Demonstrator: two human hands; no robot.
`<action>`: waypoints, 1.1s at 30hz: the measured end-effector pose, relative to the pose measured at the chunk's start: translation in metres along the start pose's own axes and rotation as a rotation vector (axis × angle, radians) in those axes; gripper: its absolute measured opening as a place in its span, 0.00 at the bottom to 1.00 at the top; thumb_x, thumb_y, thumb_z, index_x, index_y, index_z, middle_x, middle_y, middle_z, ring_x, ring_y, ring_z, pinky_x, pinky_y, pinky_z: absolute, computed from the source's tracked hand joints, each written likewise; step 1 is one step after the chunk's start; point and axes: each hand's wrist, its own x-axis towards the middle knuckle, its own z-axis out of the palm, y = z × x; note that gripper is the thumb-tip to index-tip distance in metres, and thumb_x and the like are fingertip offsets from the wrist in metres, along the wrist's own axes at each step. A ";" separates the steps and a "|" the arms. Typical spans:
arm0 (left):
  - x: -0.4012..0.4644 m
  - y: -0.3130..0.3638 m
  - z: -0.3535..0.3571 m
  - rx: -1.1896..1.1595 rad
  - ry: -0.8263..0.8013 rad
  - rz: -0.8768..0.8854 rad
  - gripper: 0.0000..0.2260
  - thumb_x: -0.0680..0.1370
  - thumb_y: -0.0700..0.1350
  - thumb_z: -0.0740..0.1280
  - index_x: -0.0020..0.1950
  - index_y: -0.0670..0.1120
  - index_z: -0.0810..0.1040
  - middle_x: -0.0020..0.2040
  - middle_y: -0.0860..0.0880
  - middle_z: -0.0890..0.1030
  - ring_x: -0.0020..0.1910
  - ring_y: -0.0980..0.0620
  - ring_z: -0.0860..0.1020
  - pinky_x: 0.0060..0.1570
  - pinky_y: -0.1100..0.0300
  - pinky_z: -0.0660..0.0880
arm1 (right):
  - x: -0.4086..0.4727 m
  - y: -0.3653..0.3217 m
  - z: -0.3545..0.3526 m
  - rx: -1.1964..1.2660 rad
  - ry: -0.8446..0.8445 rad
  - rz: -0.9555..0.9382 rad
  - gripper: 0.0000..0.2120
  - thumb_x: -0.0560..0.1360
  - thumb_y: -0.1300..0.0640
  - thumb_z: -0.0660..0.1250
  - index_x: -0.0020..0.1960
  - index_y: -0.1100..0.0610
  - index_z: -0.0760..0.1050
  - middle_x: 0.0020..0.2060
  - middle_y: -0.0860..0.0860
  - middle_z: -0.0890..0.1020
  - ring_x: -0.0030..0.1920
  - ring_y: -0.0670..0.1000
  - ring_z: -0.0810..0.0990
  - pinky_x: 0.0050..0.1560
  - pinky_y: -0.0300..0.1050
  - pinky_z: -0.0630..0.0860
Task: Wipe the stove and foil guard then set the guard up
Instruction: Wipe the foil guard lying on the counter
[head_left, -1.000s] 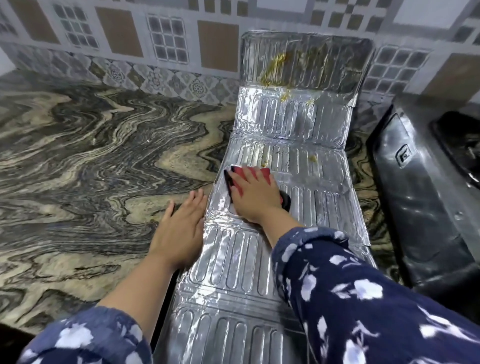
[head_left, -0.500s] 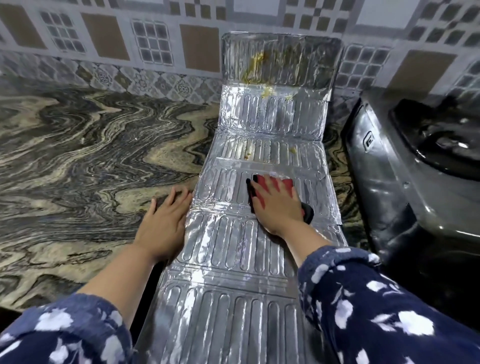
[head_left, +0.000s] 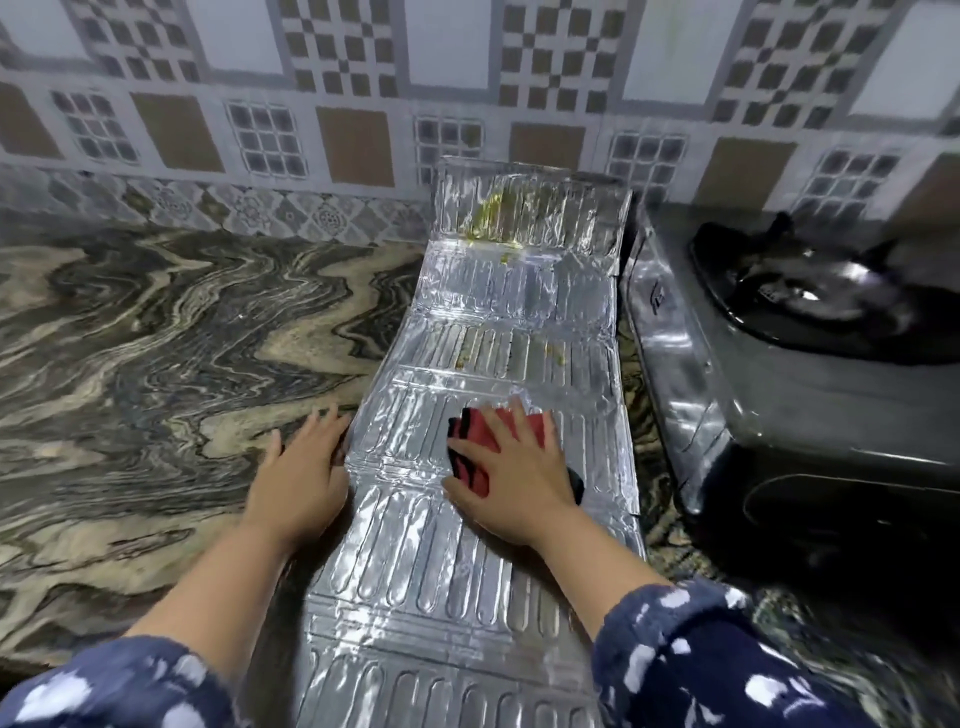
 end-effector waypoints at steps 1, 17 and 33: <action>0.012 0.005 0.000 -0.016 0.010 0.004 0.26 0.79 0.44 0.55 0.77 0.50 0.53 0.78 0.52 0.51 0.77 0.54 0.47 0.75 0.45 0.42 | 0.002 0.004 -0.001 -0.014 -0.016 -0.035 0.29 0.75 0.31 0.45 0.75 0.35 0.52 0.77 0.44 0.42 0.76 0.54 0.33 0.72 0.62 0.29; 0.059 0.016 0.028 0.029 0.005 0.013 0.27 0.81 0.56 0.43 0.78 0.48 0.42 0.76 0.55 0.39 0.74 0.62 0.40 0.75 0.47 0.40 | 0.069 0.094 -0.009 0.040 0.058 0.504 0.31 0.78 0.34 0.44 0.78 0.44 0.47 0.78 0.51 0.43 0.77 0.57 0.39 0.74 0.60 0.36; 0.065 0.019 0.029 0.053 0.035 -0.004 0.36 0.72 0.64 0.30 0.77 0.52 0.42 0.76 0.59 0.40 0.74 0.61 0.38 0.74 0.54 0.37 | 0.185 0.053 -0.016 0.113 0.010 0.163 0.25 0.81 0.44 0.42 0.78 0.45 0.48 0.78 0.46 0.46 0.78 0.52 0.42 0.74 0.59 0.36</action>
